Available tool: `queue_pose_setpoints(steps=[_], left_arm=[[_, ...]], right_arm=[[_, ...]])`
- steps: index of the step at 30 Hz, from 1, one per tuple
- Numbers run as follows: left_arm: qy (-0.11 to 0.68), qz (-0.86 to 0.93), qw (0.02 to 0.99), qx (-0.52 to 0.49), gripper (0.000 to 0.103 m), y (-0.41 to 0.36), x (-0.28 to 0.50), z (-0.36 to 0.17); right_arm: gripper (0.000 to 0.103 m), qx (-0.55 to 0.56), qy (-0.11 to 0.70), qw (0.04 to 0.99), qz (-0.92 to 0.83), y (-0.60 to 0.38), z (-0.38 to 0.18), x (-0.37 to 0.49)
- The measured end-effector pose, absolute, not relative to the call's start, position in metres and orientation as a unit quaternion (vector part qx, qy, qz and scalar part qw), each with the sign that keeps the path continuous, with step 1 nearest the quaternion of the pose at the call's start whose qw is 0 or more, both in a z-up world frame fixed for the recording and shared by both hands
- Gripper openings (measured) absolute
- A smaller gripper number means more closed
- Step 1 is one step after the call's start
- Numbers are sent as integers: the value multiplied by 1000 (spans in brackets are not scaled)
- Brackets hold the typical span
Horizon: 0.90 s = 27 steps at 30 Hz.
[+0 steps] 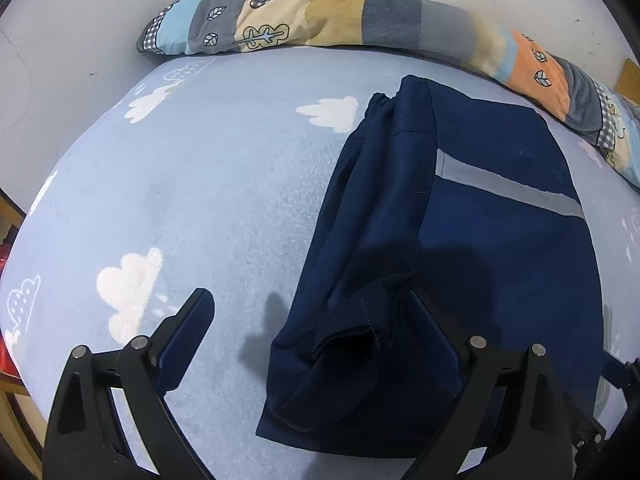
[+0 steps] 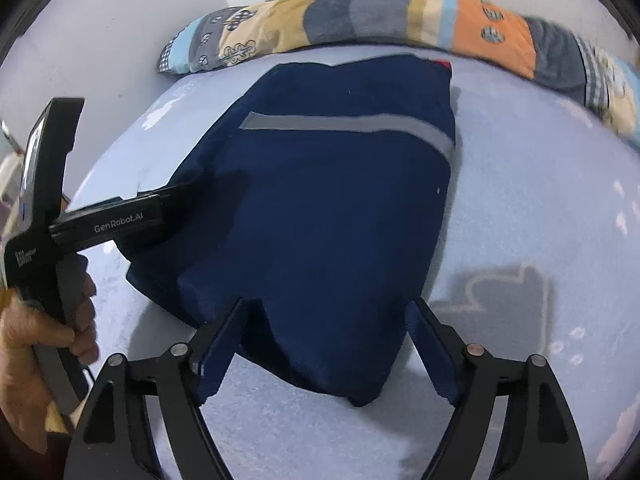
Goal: Fold large clothes
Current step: 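Open the right gripper and pull it back from the jacket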
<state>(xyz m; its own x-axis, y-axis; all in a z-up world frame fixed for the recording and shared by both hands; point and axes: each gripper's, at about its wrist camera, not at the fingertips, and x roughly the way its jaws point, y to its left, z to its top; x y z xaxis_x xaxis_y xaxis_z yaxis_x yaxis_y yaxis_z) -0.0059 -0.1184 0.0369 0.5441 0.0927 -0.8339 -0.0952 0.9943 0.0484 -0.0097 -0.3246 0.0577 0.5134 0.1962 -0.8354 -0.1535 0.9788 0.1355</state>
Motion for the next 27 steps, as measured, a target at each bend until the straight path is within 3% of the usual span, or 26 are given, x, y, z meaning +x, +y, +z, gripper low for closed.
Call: queue_pose_setpoints(steps=[10, 15, 19, 27], left_arm=[[470, 48, 882, 4, 97, -123, -8, 39], [471, 46, 881, -3, 97, -121, -7, 39], [470, 45, 881, 0, 97, -122, -7, 39], [472, 44, 880, 2, 97, -123, -6, 38]], right_arm=[[99, 28, 523, 844, 114, -316, 44, -10], [100, -11, 546, 831, 105, -307, 27, -10], [99, 38, 580, 806, 110, -318, 9, -6], [100, 102, 549, 822, 108, -332, 13, -14]])
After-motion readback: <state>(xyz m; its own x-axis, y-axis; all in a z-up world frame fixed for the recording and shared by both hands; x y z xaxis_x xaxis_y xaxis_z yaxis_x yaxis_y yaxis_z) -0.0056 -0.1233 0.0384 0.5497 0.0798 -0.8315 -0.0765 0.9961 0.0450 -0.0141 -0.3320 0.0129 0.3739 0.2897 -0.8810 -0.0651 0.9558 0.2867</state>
